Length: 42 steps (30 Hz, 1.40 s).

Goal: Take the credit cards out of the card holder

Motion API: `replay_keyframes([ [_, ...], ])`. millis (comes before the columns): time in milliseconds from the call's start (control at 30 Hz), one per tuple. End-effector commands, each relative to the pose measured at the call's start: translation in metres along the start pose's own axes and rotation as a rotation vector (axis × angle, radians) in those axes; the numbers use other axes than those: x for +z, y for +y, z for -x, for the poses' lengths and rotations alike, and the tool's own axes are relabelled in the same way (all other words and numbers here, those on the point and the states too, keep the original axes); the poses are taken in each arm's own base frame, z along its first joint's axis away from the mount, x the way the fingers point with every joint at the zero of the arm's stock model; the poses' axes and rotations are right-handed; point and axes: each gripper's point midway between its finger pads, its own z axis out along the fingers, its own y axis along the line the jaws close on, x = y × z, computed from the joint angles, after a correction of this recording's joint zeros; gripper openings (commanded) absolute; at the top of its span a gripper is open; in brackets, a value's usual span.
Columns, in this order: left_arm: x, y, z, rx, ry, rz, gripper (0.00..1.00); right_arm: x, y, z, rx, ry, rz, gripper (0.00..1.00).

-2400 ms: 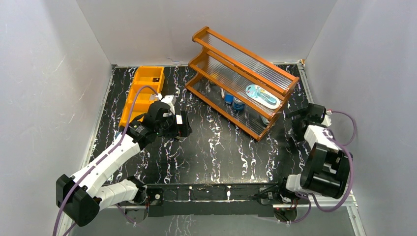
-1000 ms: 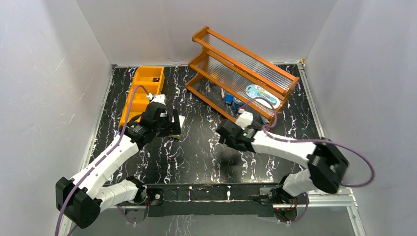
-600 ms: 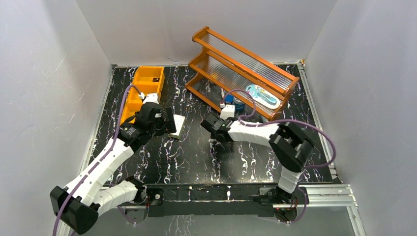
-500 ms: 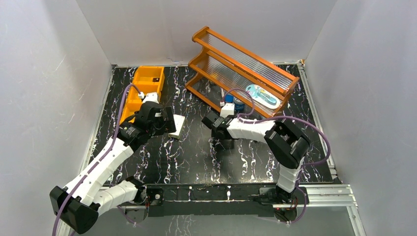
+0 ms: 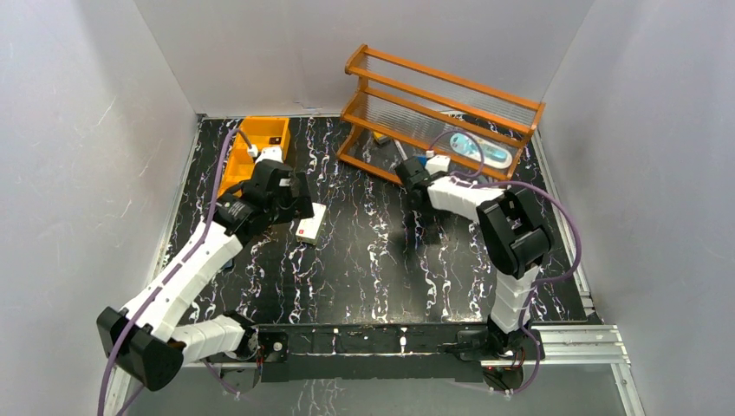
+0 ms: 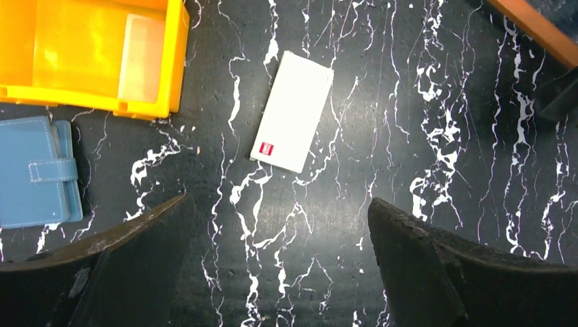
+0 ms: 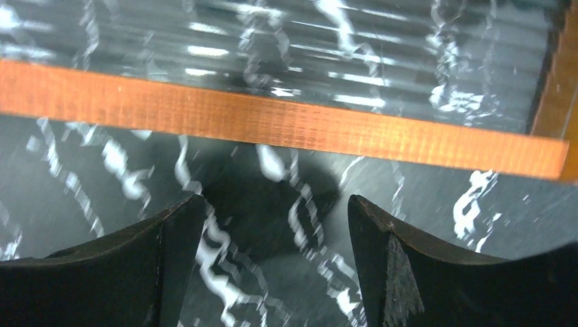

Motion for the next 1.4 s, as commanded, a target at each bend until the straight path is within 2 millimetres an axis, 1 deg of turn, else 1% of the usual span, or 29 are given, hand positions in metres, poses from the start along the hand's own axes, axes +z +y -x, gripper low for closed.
replay_keyframes([
  [0, 0.004, -0.007, 0.014, 0.014, 0.018, 0.002, 0.98, 0.034, -0.039, 0.007, -0.023, 0.099, -0.088, 0.85],
  [67, 0.008, -0.011, 0.017, 0.019, 0.03, -0.003, 0.98, 0.042, -0.039, 0.017, -0.015, 0.112, -0.067, 0.86],
  [133, 0.012, -0.014, 0.021, 0.025, 0.035, -0.006, 0.98, 0.049, -0.032, 0.028, -0.008, 0.121, -0.035, 0.86],
  [233, 0.018, -0.017, 0.026, 0.04, 0.046, -0.007, 0.98, 0.06, -0.035, 0.042, 0.008, 0.131, -0.048, 0.86],
  [400, 0.022, -0.019, 0.033, 0.051, 0.052, -0.003, 0.98, 0.08, -0.056, 0.068, 0.077, 0.116, -0.109, 0.86],
  [467, 0.023, -0.016, 0.034, 0.052, 0.051, 0.005, 0.98, 0.088, -0.065, 0.075, 0.106, 0.123, -0.115, 0.86],
  [567, 0.026, -0.009, 0.033, 0.058, 0.06, 0.018, 0.98, 0.091, -0.069, 0.088, 0.133, 0.122, -0.105, 0.86],
  [667, 0.03, -0.002, 0.032, 0.056, 0.078, 0.028, 0.98, 0.097, -0.064, 0.1, 0.153, 0.111, -0.056, 0.86],
  [833, 0.037, 0.013, 0.033, 0.026, 0.11, 0.033, 0.98, 0.103, -0.054, 0.108, 0.151, 0.136, -0.019, 0.85],
  [900, 0.042, 0.023, 0.037, -0.005, 0.131, 0.029, 0.98, 0.098, -0.055, 0.109, 0.159, 0.148, -0.025, 0.85],
  [933, 0.044, 0.028, 0.041, -0.021, 0.131, 0.022, 0.98, 0.093, -0.054, 0.109, 0.166, 0.151, -0.008, 0.85],
  [967, 0.052, 0.034, 0.042, -0.041, 0.157, 0.031, 0.98, 0.086, -0.052, 0.108, 0.172, 0.159, 0.013, 0.85],
  [1033, 0.061, 0.044, 0.048, -0.071, 0.178, 0.046, 0.98, 0.07, -0.049, 0.105, 0.196, 0.164, 0.061, 0.85],
  [1100, 0.072, 0.051, 0.052, -0.08, 0.189, 0.053, 0.98, 0.052, -0.043, 0.097, 0.218, 0.179, 0.147, 0.85],
  [1133, 0.078, 0.057, 0.052, -0.089, 0.198, 0.062, 0.98, 0.04, -0.04, 0.097, 0.229, 0.17, 0.196, 0.85],
  [1167, 0.085, 0.061, 0.052, -0.098, 0.209, 0.071, 0.98, 0.033, -0.039, 0.091, 0.233, 0.178, 0.228, 0.86],
  [1200, 0.092, 0.066, 0.05, -0.107, 0.225, 0.077, 0.98, 0.028, -0.04, 0.081, 0.236, 0.197, 0.249, 0.85],
  [1267, 0.103, 0.07, 0.045, -0.124, 0.256, 0.067, 0.98, 0.013, -0.036, 0.068, 0.241, 0.228, 0.312, 0.86],
  [1300, 0.109, 0.073, 0.04, -0.126, 0.278, 0.061, 0.98, 0.002, -0.03, 0.058, 0.242, 0.256, 0.375, 0.86],
  [1367, 0.123, 0.07, 0.026, -0.115, 0.333, 0.025, 0.98, -0.019, -0.026, 0.042, 0.24, 0.285, 0.455, 0.86],
])
